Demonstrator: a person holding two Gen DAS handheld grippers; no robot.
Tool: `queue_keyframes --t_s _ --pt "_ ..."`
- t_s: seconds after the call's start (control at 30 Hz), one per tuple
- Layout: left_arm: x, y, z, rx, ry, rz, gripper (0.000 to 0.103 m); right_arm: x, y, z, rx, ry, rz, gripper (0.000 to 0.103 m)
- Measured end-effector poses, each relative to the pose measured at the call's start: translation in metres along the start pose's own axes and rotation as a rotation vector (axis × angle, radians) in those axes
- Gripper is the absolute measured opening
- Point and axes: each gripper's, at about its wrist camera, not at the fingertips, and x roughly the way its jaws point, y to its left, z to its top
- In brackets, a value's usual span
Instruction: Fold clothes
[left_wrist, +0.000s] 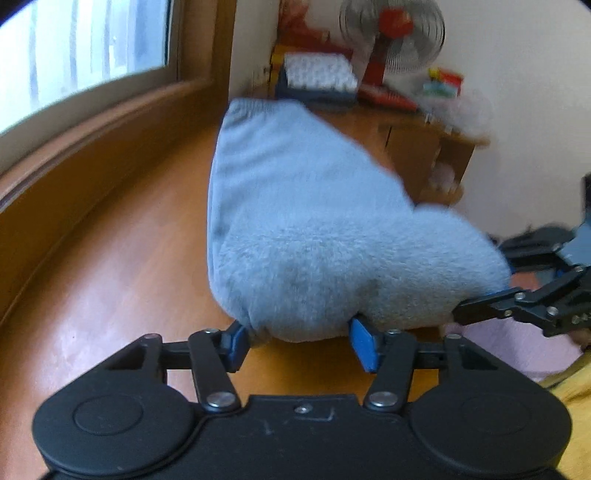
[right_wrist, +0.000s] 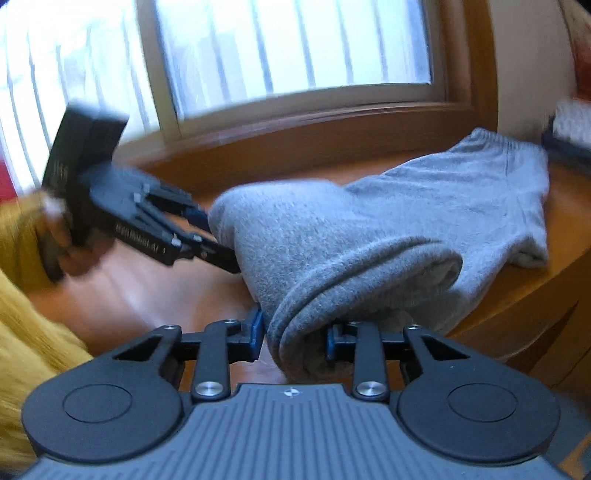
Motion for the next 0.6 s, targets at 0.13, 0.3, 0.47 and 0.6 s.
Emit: queue_keyframes --t_s 0.13,0.3,0.47,0.6 --pt "-0.006 -0.007 0.020 -0.021 -0.056 -0.005 0.054 -0.019 -0.033 0.017 0.134 -0.047 0.101 0.033" --pt "-0.002 -0.013 0.047 -0.007 -0.088 0.019 0.055 -0.016 -0.085 0.051 0.253 -0.063 0.234 0.033" --pt "0.020 -0.003 0.095 0.009 -0.128 0.052 0.060 0.000 -0.145 0.081 0.462 -0.100 0.339 0.033" --pt "0.072 0.012 0.136 0.051 -0.100 0.104 0.063 0.018 -0.187 0.098 0.512 -0.120 0.289 0.034"
